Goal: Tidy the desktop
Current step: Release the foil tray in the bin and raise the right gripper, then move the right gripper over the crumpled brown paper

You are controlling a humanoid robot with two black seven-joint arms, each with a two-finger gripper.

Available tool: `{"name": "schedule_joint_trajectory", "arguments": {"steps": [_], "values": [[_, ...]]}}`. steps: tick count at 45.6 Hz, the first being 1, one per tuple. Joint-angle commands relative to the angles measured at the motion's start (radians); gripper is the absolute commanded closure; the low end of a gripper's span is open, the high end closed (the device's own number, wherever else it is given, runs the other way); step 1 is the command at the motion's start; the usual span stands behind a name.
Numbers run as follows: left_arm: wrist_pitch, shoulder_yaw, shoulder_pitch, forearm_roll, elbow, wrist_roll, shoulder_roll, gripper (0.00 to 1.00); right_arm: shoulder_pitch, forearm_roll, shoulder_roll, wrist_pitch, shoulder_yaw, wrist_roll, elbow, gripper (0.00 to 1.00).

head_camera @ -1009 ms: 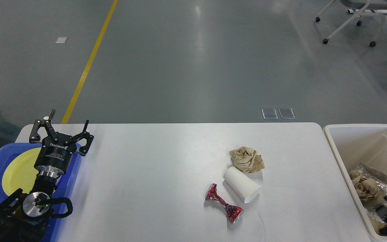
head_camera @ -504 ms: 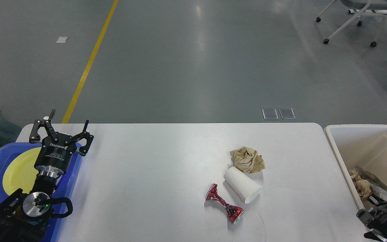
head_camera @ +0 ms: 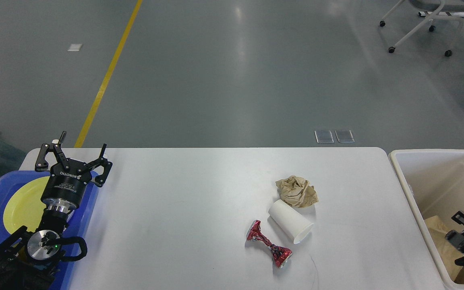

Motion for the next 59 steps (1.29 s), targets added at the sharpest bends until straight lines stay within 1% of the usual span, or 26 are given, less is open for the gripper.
{"name": "schedule_joint_trajectory", "arguments": {"steps": [1,6,10,16,21,25,27,32,35,38,45,50,59], "values": [[-0.001,0.000,0.000,0.000,0.000,0.000,0.000,0.04,0.191,-0.173,-0.114,0.101,-0.003,-0.001,0.223,0.00],[0.001,0.000,0.000,0.000,0.000,0.000,0.000,0.04,0.381,-0.348,-0.180,0.205,-0.023,-0.004,0.402,0.00],[-0.001,0.000,0.000,0.000,0.000,0.000,0.000,0.04,0.543,-0.400,-0.182,0.336,-0.088,-0.007,0.476,0.00],[-0.001,0.000,0.000,0.000,0.000,0.000,0.000,0.04,0.789,-0.395,-0.130,0.635,-0.187,-0.008,0.528,0.00],[-0.001,0.000,0.000,0.000,0.000,0.000,0.000,0.04,0.941,-0.383,-0.076,0.877,-0.217,-0.008,0.545,0.00],[-0.001,0.000,0.000,0.000,-0.002,0.000,0.000,0.04,1.070,-0.324,-0.044,1.029,-0.222,-0.008,0.600,0.00],[-0.001,0.000,0.000,0.000,0.000,0.000,0.000,0.04,1.145,-0.282,-0.031,1.087,-0.224,-0.008,0.634,0.00],[0.000,0.000,0.000,0.000,0.000,0.000,0.000,0.04,1.336,-0.170,0.011,1.094,-0.262,-0.008,0.744,0.00],[-0.001,0.000,0.000,0.000,0.000,0.000,0.000,0.04,1.446,-0.098,0.094,1.094,-0.323,-0.008,0.809,0.00],[-0.001,0.000,0.000,0.000,0.000,0.000,0.000,0.04,1.528,-0.041,0.145,1.094,-0.362,-0.010,0.865,0.00],[-0.001,0.000,0.000,0.000,0.000,0.000,0.000,0.04,1.703,0.031,0.168,1.094,-0.363,-0.010,0.993,0.00],[-0.001,0.000,0.000,0.000,0.000,0.000,0.000,0.04,1.794,0.052,0.166,1.094,-0.368,-0.010,1.083,0.00],[-0.001,0.000,0.000,0.000,0.000,0.000,0.000,0.04,1.869,0.068,0.199,1.094,-0.368,-0.008,1.209,0.00]]}}
